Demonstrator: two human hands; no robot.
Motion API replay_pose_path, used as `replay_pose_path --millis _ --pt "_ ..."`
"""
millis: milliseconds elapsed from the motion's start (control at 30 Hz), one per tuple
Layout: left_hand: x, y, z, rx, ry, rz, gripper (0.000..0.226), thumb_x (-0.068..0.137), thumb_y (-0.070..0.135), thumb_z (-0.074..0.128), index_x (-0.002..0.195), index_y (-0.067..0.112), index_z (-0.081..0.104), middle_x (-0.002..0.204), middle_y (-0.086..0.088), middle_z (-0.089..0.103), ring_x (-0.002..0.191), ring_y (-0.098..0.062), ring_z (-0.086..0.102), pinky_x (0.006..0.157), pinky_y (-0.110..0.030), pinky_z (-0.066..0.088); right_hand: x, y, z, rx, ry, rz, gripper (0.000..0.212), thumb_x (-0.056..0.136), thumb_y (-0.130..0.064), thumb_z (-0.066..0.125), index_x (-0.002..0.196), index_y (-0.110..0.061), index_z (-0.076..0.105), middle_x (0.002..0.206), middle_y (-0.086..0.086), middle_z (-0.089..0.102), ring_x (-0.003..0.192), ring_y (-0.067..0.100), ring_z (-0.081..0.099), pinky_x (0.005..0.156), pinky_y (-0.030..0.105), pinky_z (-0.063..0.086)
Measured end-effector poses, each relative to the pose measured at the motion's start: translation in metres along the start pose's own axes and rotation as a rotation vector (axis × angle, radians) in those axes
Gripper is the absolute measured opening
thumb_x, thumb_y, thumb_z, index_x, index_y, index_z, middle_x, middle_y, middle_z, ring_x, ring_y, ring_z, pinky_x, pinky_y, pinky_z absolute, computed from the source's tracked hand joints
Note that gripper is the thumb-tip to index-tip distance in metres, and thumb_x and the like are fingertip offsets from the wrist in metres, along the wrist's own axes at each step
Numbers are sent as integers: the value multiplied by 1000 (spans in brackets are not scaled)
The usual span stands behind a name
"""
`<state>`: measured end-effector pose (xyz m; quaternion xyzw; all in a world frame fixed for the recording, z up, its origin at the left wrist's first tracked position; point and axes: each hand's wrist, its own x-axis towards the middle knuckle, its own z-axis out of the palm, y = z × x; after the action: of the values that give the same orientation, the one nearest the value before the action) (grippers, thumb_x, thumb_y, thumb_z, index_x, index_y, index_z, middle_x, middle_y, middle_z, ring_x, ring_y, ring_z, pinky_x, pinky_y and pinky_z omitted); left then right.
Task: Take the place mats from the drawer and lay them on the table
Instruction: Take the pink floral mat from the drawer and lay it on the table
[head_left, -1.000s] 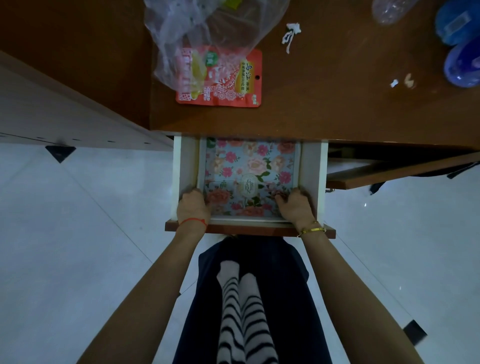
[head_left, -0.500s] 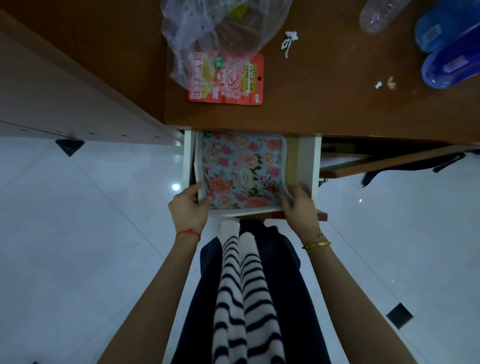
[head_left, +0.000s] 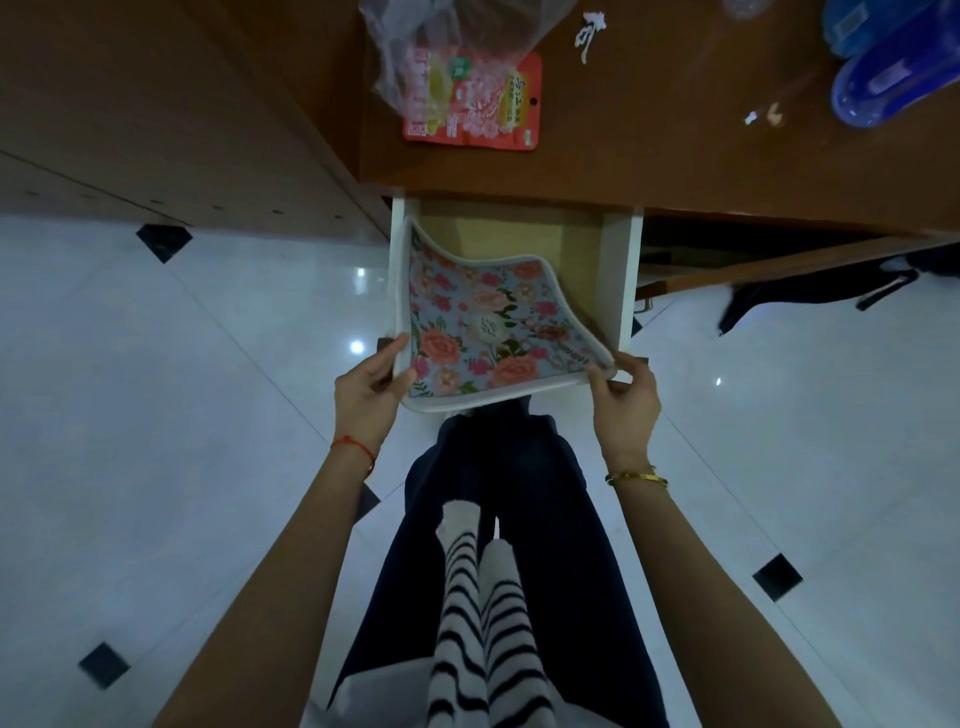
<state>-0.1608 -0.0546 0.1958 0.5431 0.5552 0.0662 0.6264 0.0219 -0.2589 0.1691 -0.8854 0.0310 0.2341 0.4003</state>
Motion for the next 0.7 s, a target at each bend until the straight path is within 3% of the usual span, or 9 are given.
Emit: replay_pose_path --millis 133,267,367,533,600,700 --pt "-6 -12 -4 -37 7 -4 48 85 -8 64 130 9 57 124 9 58 103 8 61 93 -17 50 2 9 2 113 20 115 38 83 -10 72 118 -7 58 115 7 65 83 23 68 71 14 54" --pt "-13 -20 -6 -25 29 -2 48 86 -7 64 128 15 58 117 5 65 103 1 65 96 -24 51 -4 14 0 144 -54 203 45 86 -4 67 128 -6 51 113 6 61 92 22 65 84 31 56" --pt "-20 -27 -11 5 44 -10 47 87 -9 62 129 11 60 119 1 65 106 -4 65 97 -27 51 -19 23 -7 123 -122 204 50 87 -4 64 134 -7 47 111 7 61 95 20 63 83 31 55" --pt "-33 -40 -12 91 80 -7 48 87 -9 60 131 11 59 116 8 63 92 12 63 88 -16 53 -34 36 -15 76 -242 228 41 85 3 58 125 -5 53 107 9 60 98 26 60 78 33 56" --pt "-33 -45 -11 106 88 -18 50 86 -9 61 131 13 58 116 3 64 93 1 64 85 -19 56 -31 36 -14 51 -267 225 39 87 -2 62 124 -5 51 108 8 60 99 27 61 79 33 56" --pt "-28 -53 -12 103 95 -50 57 85 -6 64 134 17 50 108 -6 65 93 -21 64 82 -32 57 -22 32 -13 2 -257 147 38 91 -21 66 123 -4 52 107 4 59 94 19 59 67 12 49"
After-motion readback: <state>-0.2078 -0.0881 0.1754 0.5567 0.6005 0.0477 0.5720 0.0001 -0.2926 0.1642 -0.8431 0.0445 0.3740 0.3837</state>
